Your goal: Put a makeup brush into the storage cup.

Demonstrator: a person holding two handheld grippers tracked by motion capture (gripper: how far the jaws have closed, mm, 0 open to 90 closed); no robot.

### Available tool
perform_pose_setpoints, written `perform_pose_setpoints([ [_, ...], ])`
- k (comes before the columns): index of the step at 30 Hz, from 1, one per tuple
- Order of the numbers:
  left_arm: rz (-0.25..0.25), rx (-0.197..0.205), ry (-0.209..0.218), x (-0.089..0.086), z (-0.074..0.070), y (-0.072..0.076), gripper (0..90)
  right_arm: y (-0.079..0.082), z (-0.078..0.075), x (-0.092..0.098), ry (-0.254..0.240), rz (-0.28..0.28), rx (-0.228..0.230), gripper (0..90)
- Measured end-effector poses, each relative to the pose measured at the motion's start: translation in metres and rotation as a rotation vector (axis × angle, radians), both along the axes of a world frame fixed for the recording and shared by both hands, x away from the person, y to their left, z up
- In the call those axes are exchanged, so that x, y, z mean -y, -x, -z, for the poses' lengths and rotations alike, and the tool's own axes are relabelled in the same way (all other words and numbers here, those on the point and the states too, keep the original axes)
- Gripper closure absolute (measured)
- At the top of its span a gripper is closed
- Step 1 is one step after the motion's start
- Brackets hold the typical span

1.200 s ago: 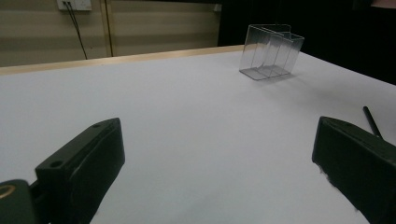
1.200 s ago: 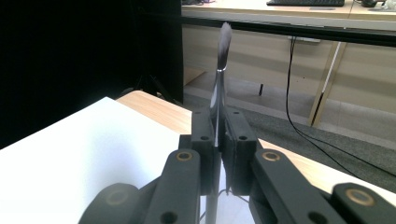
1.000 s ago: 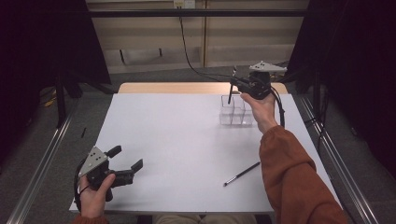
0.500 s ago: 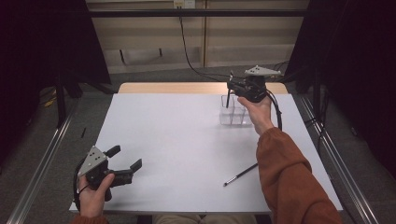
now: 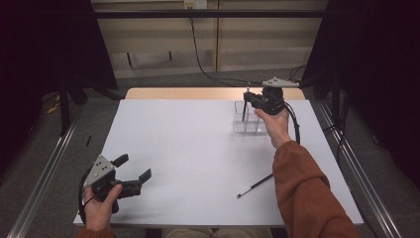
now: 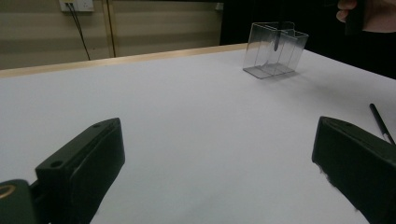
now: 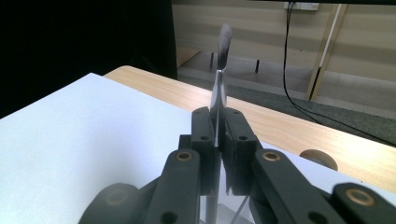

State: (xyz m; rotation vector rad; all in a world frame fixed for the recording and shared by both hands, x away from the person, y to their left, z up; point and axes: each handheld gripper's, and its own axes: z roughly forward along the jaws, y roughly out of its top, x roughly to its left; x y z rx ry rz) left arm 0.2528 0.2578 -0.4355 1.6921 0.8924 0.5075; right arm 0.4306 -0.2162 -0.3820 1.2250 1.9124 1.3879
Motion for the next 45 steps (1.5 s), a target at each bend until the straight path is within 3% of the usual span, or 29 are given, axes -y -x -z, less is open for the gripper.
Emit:
perform_pose_setpoints([
  [17,0.019,0.016,-0.017,0.003,-0.001,0.000,2.7,0.002,0.010,0.002,-0.009,-0.004,-0.019,80.5],
  [23,0.022,0.018,-0.015,0.004,-0.001,-0.001,2.7,0.005,0.011,0.005,-0.012,0.010,-0.021,62.2],
  [26,0.013,0.018,-0.011,0.004,-0.001,-0.001,2.5,0.007,0.009,0.006,-0.012,0.015,-0.008,48.1],
  [27,0.013,0.018,-0.010,0.004,-0.001,-0.001,2.5,0.007,0.009,0.006,-0.012,0.015,-0.008,48.1],
  [29,0.011,0.016,-0.009,0.004,-0.001,-0.001,2.5,0.008,0.008,0.005,-0.015,0.016,-0.004,34.1],
  [31,0.019,0.018,-0.018,0.004,-0.001,-0.001,2.5,0.009,0.008,0.004,-0.009,0.013,0.001,30.4],
  [32,0.020,0.022,-0.021,0.005,-0.001,-0.001,2.5,0.011,0.007,0.003,0.001,0.008,0.008,23.3],
  [33,0.020,0.022,-0.021,0.005,-0.001,-0.001,2.5,0.011,0.007,0.003,0.001,0.008,0.008,23.3],
  [34,0.017,0.021,-0.018,0.005,-0.002,0.000,2.5,0.012,0.007,0.003,-0.002,0.025,0.014,17.4],
  [36,0.015,0.022,-0.017,0.003,-0.002,0.000,2.5,0.012,0.006,0.003,-0.003,0.023,0.018,16.4],
  [37,0.011,0.018,-0.012,0.003,-0.001,0.000,2.5,0.013,0.007,0.004,-0.002,0.030,0.024,10.7],
  [45,0.011,0.023,-0.023,0.005,-0.002,-0.002,2.5,0.019,0.011,0.008,-0.017,0.016,0.023,4.1],
])
